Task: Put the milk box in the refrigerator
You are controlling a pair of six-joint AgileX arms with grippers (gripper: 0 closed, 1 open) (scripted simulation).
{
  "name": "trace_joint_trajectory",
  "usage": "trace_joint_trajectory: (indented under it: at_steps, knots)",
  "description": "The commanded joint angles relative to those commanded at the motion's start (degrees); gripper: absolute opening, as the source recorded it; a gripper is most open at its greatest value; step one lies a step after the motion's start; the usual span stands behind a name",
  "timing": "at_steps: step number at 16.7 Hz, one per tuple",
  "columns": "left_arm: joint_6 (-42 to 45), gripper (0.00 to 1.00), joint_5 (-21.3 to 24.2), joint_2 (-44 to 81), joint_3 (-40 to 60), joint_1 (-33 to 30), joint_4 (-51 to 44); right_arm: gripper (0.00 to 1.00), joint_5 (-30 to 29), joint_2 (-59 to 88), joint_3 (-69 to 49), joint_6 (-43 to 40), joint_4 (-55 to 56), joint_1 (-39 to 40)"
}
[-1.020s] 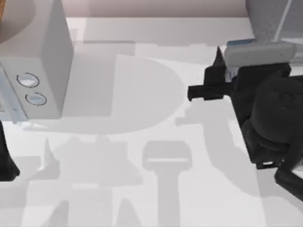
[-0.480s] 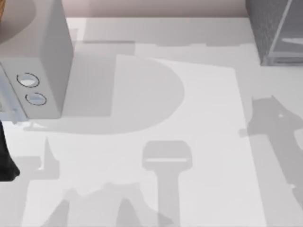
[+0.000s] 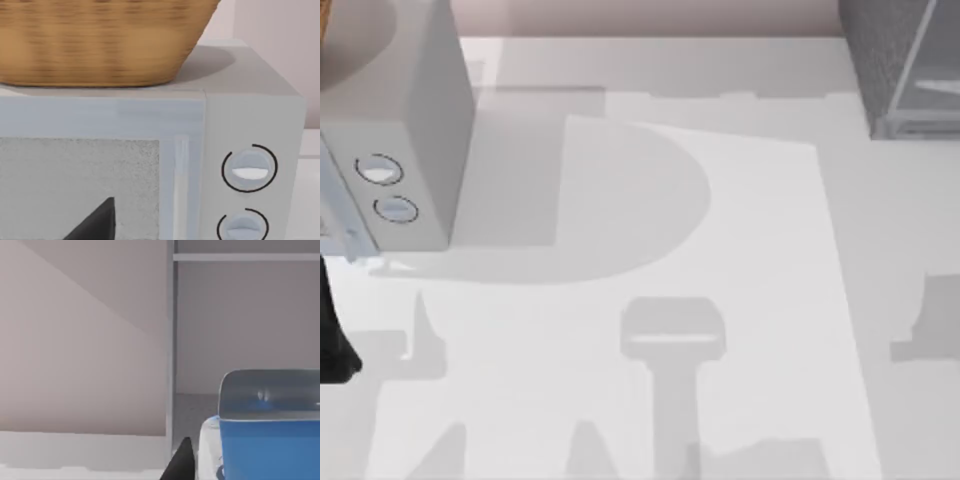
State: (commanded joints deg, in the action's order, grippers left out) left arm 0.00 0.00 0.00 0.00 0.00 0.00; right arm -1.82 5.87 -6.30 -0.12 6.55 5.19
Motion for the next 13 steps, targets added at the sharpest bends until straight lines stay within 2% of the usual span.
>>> trace_joint_trajectory:
  at_steps: [4, 13]
  knots:
    - [0.0, 1.0, 0.0, 0.0, 0.0, 0.0, 0.0, 0.0, 1.8, -5.7, 6.1, 0.1, -6.4, -5.0]
    - [0.0, 1.0, 0.0, 0.0, 0.0, 0.0, 0.0, 0.0, 2.5, -2.1, 3.9, 0.4, -3.6, -5.4]
